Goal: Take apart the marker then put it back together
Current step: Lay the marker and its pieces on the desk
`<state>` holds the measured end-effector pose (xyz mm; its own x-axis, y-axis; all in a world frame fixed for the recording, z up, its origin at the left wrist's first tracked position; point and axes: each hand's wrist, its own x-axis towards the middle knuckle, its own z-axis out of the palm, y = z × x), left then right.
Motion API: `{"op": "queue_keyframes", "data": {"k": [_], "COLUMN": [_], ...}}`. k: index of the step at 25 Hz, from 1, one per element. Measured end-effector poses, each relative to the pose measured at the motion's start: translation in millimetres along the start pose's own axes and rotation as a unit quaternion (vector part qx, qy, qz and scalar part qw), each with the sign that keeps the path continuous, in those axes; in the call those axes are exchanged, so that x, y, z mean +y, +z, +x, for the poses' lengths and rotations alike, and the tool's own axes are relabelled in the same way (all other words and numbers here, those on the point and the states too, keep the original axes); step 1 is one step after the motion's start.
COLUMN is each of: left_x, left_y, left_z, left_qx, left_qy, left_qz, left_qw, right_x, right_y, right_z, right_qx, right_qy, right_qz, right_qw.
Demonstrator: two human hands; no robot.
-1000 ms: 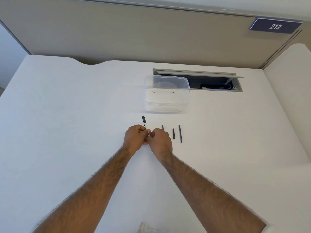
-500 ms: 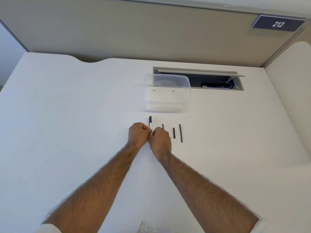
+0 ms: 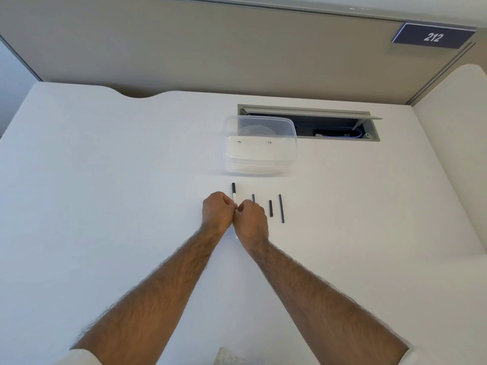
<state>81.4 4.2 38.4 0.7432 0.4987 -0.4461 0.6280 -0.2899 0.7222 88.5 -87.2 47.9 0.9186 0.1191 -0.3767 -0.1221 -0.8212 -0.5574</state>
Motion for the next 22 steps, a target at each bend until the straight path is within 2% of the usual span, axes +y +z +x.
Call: {"op": "queue_keyframes", "data": {"k": [3, 10, 14, 18, 22], "left_x": [-1, -8, -12, -32, -60], "left_y": [0, -5, -15, -22, -22], "left_z": [0, -1, -6, 6, 30], "left_qx": [-0.001, -0.014, 0.014, 0.108, 0.059], "left_qy": [0.005, 0.007, 0.049, 0.218, 0.237], "left_qz": [0.000, 0.013, 0.100, 0.232, 0.328], "left_qw": [1.000, 1.000, 0.994, 0.942, 0.912], "right_x": [7, 17, 16, 11, 8], "right_y": [-7, -27, -29, -32, -34], "right_z": [1, 10, 14, 14, 16], "right_qx": [0.020, 0.054, 0.045, 0.035, 0.027], "right_qy": [-0.007, -0.007, 0.012, 0.014, 0.022], "right_qz": [-0.005, -0.094, -0.113, -0.137, -0.147], "right_qw": [1.000, 0.994, 0.993, 0.990, 0.988]}}
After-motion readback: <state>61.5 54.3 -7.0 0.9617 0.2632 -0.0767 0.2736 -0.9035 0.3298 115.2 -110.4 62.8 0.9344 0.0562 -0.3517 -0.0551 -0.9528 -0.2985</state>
